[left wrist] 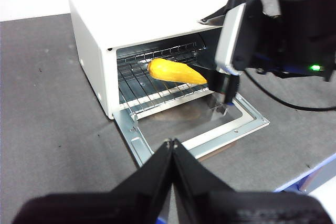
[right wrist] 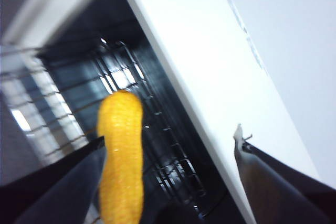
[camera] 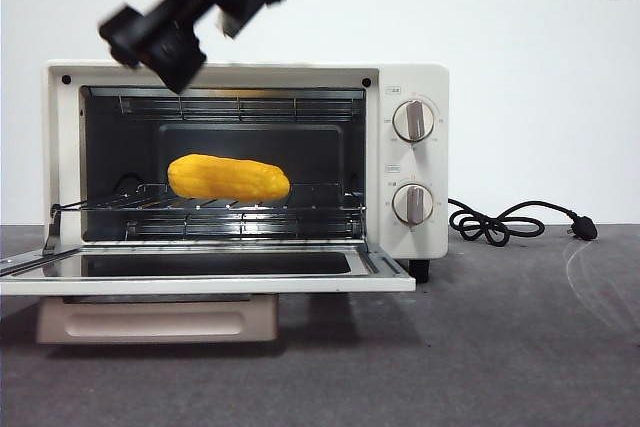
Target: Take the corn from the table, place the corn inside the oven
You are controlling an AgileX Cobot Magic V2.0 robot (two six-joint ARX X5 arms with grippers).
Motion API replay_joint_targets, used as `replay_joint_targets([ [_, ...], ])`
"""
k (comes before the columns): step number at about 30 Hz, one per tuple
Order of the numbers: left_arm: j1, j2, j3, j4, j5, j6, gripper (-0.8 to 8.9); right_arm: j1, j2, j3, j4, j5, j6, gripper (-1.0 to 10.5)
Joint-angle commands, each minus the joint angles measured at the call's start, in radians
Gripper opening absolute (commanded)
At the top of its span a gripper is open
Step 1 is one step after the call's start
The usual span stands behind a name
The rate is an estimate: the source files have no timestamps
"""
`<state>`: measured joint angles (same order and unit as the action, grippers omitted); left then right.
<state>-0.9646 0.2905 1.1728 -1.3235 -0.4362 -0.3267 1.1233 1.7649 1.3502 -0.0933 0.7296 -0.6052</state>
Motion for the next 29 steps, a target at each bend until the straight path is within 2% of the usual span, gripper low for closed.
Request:
replay_joint_targets([
  [1, -0.023, 0.001, -0.007, 0.009, -0.010, -0.014, -0.07, 0.041, -0.043, 0.003, -0.046, -0.015, 0.065, 4.1],
  [5, -0.061, 0.013, -0.008, 0.024, -0.022, -0.013, -0.07, 0.101, -0.114, 0.003, -0.135, -0.019, 0.101, 3.9],
  [6, -0.071, 0.017, -0.010, 0.032, -0.036, -0.013, -0.07, 0.115, -0.132, 0.003, -0.158, -0.019, 0.109, 3.5],
  [11, -0.143, 0.047, -0.039, 0.105, -0.062, -0.008, -0.08, 0.178, -0.238, 0.003, -0.309, -0.034, 0.165, -0.2],
  [13, -0.180, 0.069, -0.053, 0.133, -0.062, 0.008, -0.08, 0.187, -0.278, 0.003, -0.371, -0.064, 0.219, -0.1],
  [17, -0.264, 0.129, -0.076, 0.161, -0.059, 0.053, -0.08, 0.179, -0.347, 0.003, -0.494, -0.190, 0.345, -0.1],
  [23, -0.388, 0.245, -0.085, 0.200, -0.039, 0.129, -0.09, 0.085, -0.405, 0.003, -0.619, -0.488, 0.416, -0.1],
  [26, -0.429, 0.293, -0.085, 0.245, 0.054, 0.198, -0.09, 0.025, -0.410, 0.003, -0.658, -0.617, 0.443, -0.1],
  [29, -0.444, 0.340, -0.085, 0.306, 0.200, 0.291, -0.09, -0.031, -0.410, 0.003, -0.687, -0.666, 0.449, -0.1],
])
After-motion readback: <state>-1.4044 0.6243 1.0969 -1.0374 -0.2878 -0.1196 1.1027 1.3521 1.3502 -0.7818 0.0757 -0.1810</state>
